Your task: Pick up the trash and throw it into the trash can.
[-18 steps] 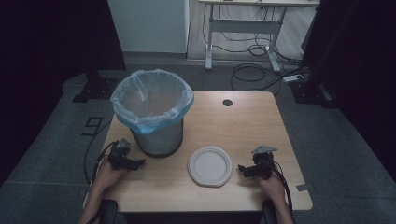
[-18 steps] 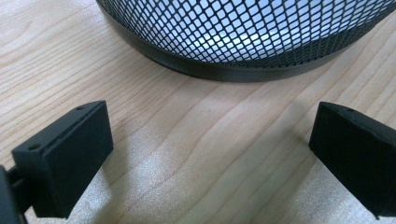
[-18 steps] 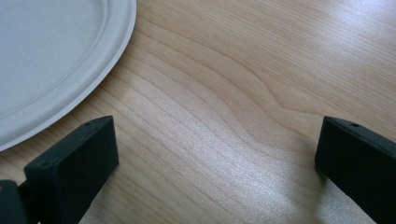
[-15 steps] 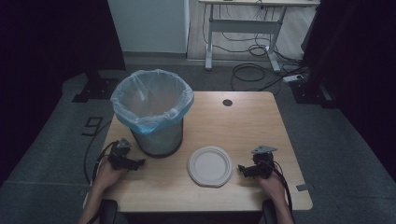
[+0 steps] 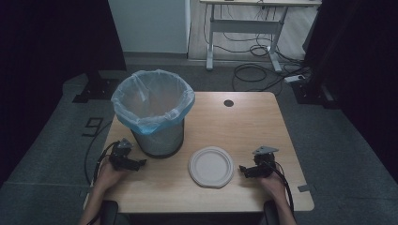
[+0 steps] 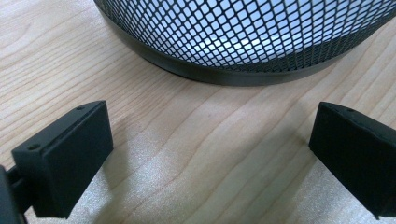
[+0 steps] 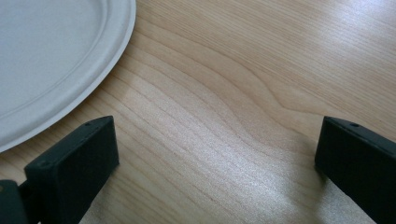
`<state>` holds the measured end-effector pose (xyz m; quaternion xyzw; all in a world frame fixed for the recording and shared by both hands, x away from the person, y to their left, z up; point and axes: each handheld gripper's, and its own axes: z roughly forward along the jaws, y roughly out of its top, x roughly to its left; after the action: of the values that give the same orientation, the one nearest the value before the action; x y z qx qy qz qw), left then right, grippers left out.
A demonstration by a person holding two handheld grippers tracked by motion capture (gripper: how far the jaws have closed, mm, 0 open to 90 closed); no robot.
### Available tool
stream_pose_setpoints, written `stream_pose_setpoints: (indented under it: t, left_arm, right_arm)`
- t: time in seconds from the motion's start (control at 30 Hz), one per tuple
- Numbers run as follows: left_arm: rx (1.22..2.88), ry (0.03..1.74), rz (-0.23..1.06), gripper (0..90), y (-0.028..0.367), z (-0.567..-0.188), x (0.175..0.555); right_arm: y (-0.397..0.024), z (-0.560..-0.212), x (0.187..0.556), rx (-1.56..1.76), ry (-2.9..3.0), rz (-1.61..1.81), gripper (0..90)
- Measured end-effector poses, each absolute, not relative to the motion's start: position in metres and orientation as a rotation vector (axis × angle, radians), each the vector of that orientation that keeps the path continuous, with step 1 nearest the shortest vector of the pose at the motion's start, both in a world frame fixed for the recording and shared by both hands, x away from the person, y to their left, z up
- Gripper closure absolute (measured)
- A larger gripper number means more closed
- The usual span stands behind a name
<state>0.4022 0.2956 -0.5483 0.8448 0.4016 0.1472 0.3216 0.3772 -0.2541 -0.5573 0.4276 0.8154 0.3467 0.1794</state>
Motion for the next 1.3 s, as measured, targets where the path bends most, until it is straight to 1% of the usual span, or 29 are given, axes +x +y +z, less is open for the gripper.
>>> stream_pose_setpoints:
  t: [0.13,0.23,0.37,0.5,0.57,0.97,1.03,1.13,1.27,1.3]
  left_arm:
    - [2.218,1.055,0.387,0.0,0.296,-0.548,0.402]
    - [2.219,1.055,0.387,0.0,0.296,-0.548,0.402]
    - [2.218,1.055,0.387,0.0,0.296,-0.548,0.402]
    - [2.217,1.059,0.389,0.0,0.295,-0.548,0.402]
    - [2.214,1.064,0.391,0.0,0.295,-0.548,0.402]
    - [2.214,1.065,0.391,0.0,0.295,-0.548,0.402]
    - [2.214,1.065,0.391,0.0,0.295,-0.548,0.402]
    - [2.213,1.066,0.392,0.0,0.295,-0.548,0.403]
    - [2.213,1.066,0.392,0.0,0.295,-0.548,0.403]
    - [2.213,1.066,0.392,0.0,0.295,-0.548,0.403]
  right_arm:
    - [-0.253,-0.557,0.376,1.222,2.300,0.974,0.3]
    - [-0.254,-0.553,0.375,1.223,2.315,0.957,5.1]
    - [-0.254,-0.547,0.375,1.236,2.324,0.965,7.8]
    - [-0.251,-0.538,0.375,1.221,2.323,0.980,8.3]
    - [-0.247,-0.529,0.377,1.207,2.335,1.002,11.3]
    - [-0.215,-0.514,0.392,1.146,2.397,0.988,14.3]
    - [-0.205,-0.512,0.395,1.107,2.413,1.000,17.4]
    - [-0.198,-0.511,0.398,1.092,2.423,1.007,18.6]
    - [-0.181,-0.512,0.406,1.050,2.454,1.001,27.1]
    - [-0.181,-0.512,0.406,1.050,2.454,1.001,27.1]
